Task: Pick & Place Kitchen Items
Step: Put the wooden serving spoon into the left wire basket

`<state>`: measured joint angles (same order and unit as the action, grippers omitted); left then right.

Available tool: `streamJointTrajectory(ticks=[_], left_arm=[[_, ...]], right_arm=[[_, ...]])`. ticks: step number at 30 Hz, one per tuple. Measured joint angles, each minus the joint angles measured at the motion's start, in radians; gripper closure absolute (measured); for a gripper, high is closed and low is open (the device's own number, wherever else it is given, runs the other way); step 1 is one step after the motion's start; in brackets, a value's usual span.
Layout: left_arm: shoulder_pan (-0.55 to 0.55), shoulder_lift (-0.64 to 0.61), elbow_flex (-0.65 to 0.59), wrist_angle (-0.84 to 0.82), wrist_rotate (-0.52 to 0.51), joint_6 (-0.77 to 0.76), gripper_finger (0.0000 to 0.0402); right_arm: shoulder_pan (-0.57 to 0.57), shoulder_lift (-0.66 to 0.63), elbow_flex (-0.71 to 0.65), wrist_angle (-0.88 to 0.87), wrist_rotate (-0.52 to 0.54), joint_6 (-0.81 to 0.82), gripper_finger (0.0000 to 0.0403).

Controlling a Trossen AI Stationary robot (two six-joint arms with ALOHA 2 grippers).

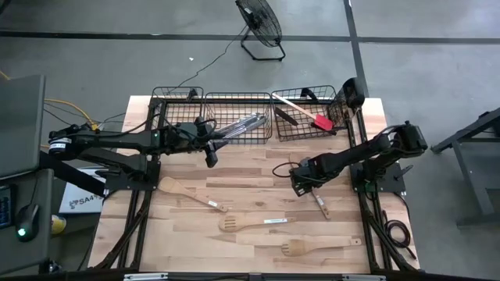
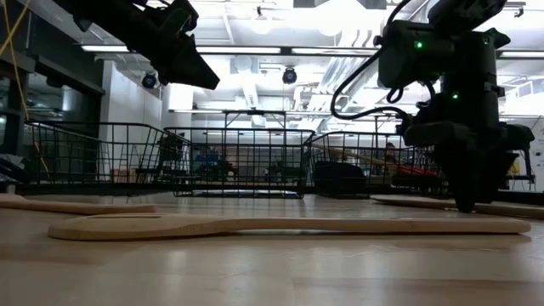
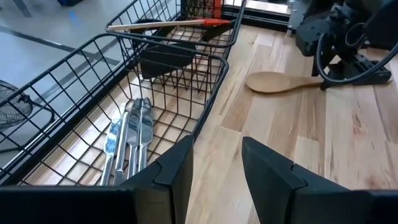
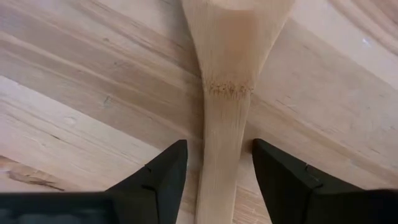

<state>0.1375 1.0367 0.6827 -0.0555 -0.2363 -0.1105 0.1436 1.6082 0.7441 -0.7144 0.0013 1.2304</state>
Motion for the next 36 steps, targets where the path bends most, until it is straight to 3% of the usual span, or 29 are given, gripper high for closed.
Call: streamJointTrajectory(ticks=[14,21,36], left_arm=[[0.0,0.0,0.0,-0.011,0.067,-0.023,0.0268],[0.0,0.0,0.0,-0.012,0.075,-0.029,0.0268],[0.0,0.0,0.0,0.004,0.114,-0.075,0.0268]], right_arm=[[0.0,0.001,-0.001,-0.002,0.0,-0.003,0.0328],[0.002,-0.022,-0.001,-0.003,0.053,-0.031,0.0333],[0.032,-0.264,0.006,0.164,0.258,-0.213,0.0335]])
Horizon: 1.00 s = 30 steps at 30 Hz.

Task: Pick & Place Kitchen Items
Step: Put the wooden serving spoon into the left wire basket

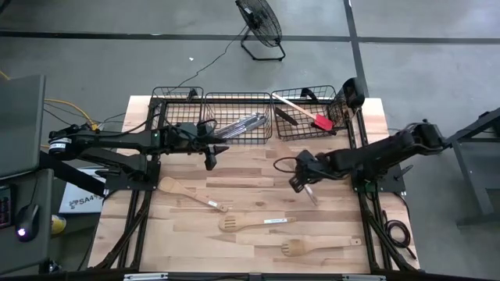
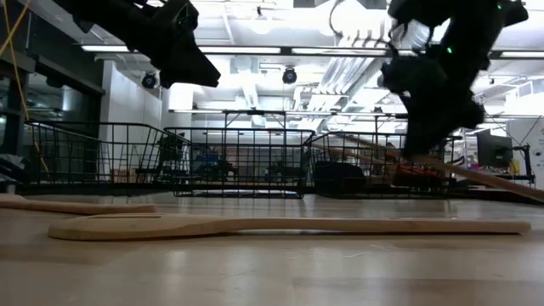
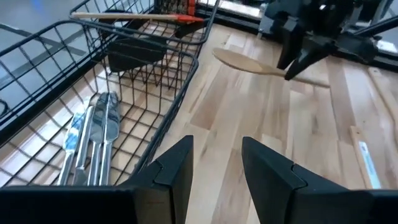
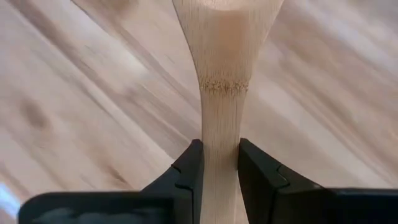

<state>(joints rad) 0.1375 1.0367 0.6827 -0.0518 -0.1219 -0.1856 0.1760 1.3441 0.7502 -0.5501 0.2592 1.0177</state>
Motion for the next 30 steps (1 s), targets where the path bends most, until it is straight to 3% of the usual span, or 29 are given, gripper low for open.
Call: streamJointTrajectory(ticks=[7,16,24,30], left_arm=[[0.0,0.0,0.0,0.007,0.003,0.0,0.0268],[0.0,0.0,0.0,0.025,0.025,0.005,0.0248],[0.0,0.063,0.0,0.21,0.119,0.005,0.0181],[0.0,0.156,0.001,0.413,0.166,0.021,0.0174]], right_arm=[[0.03,-0.088,0.003,0.233,0.09,-0.191,0.0335],[-0.003,-0.103,0.004,0.518,0.11,-0.488,0.0335],[-0.075,-0.103,0.004,0.686,0.099,-0.651,0.0335],[-0.136,-0.103,0.004,0.864,0.005,-0.748,0.0335]])
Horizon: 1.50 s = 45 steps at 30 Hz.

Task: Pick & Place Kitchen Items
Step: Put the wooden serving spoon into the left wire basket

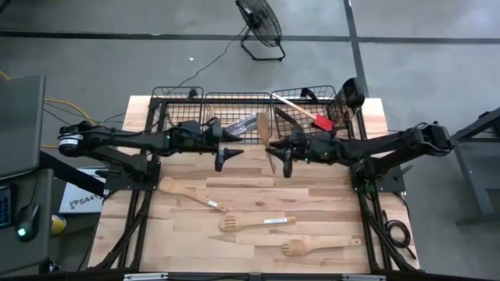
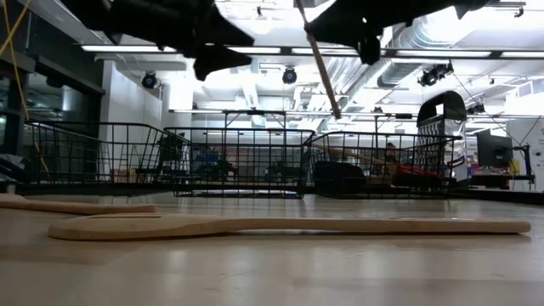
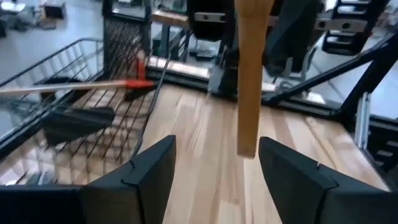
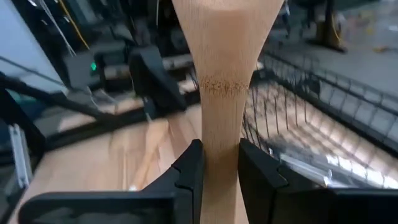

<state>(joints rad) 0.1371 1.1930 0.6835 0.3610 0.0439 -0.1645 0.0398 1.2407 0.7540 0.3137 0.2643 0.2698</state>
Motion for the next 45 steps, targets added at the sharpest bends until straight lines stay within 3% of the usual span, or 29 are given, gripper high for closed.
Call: streamJointTrajectory(ticks=[8,17,31,36,45], left_arm=[[0.0,0.107,-0.001,0.22,0.077,-0.005,0.0174],[0.0,0.176,0.0,0.384,0.116,-0.005,0.0174],[0.0,0.219,0.062,0.369,0.176,-0.016,0.0174],[0.0,0.219,0.062,0.35,0.176,-0.016,0.0176],[0.0,0.219,0.062,0.339,0.176,-0.024,0.0264]], right_arm=[[-0.064,0.008,0.0,0.195,-0.159,-0.069,0.0335],[-0.083,0.026,0.001,0.325,-0.244,-0.126,0.0335],[-0.121,0.175,0.001,0.596,-0.325,-0.136,0.0336],[-0.129,0.178,0.001,0.579,-0.327,-0.132,0.0336],[-0.128,0.178,0.001,0.587,-0.327,-0.118,0.0336]])
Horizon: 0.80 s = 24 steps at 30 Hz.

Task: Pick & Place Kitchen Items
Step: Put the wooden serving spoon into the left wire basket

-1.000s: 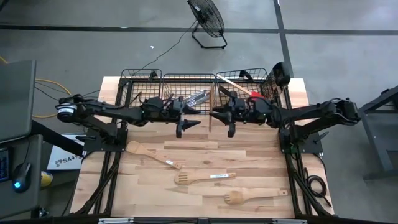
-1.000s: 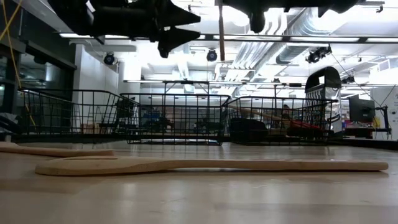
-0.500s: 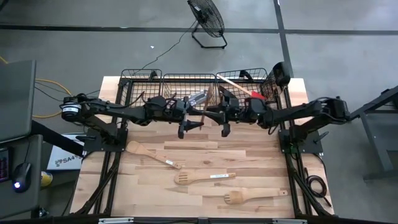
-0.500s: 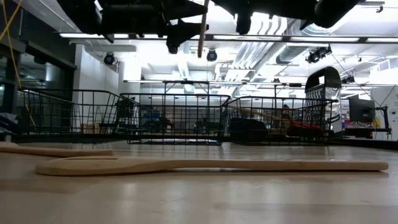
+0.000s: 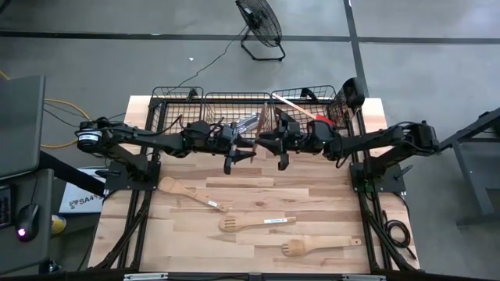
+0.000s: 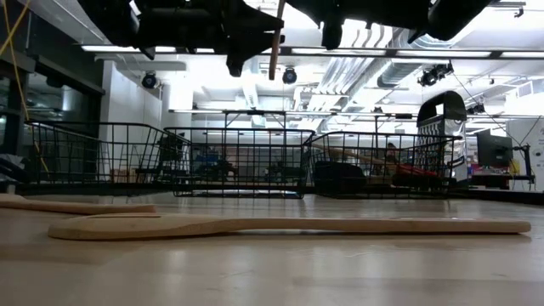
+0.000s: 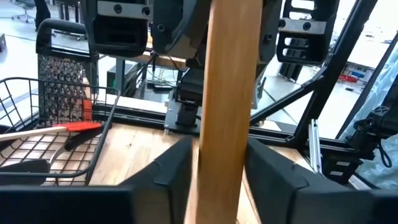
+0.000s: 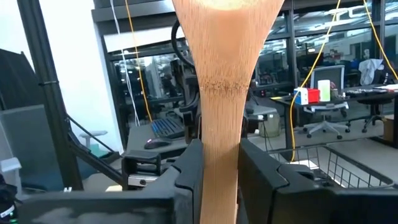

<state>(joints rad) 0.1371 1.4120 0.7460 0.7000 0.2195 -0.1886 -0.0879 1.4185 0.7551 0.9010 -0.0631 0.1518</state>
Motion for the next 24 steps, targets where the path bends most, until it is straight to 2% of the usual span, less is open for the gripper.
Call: streamJointTrajectory(ticks=[4,13,20,24], left_arm=[[0.0,0.0,0.0,0.0,0.0,0.001,0.0288],[0.0,0.0,0.0,0.0,0.022,0.023,0.0292],[0.0,0.0,0.0,-0.001,0.031,0.026,0.0311],[0.0,0.0,0.0,-0.003,0.033,0.023,0.0311]], right_arm=[[0.0,0.0,0.0,0.002,0.0,0.002,0.0336],[-0.005,0.0,0.0,-0.001,0.0,0.002,0.0336],[-0.005,0.0,0.0,-0.005,0.001,0.002,0.0336],[-0.005,0.0,0.0,-0.007,0.004,0.008,0.0322]])
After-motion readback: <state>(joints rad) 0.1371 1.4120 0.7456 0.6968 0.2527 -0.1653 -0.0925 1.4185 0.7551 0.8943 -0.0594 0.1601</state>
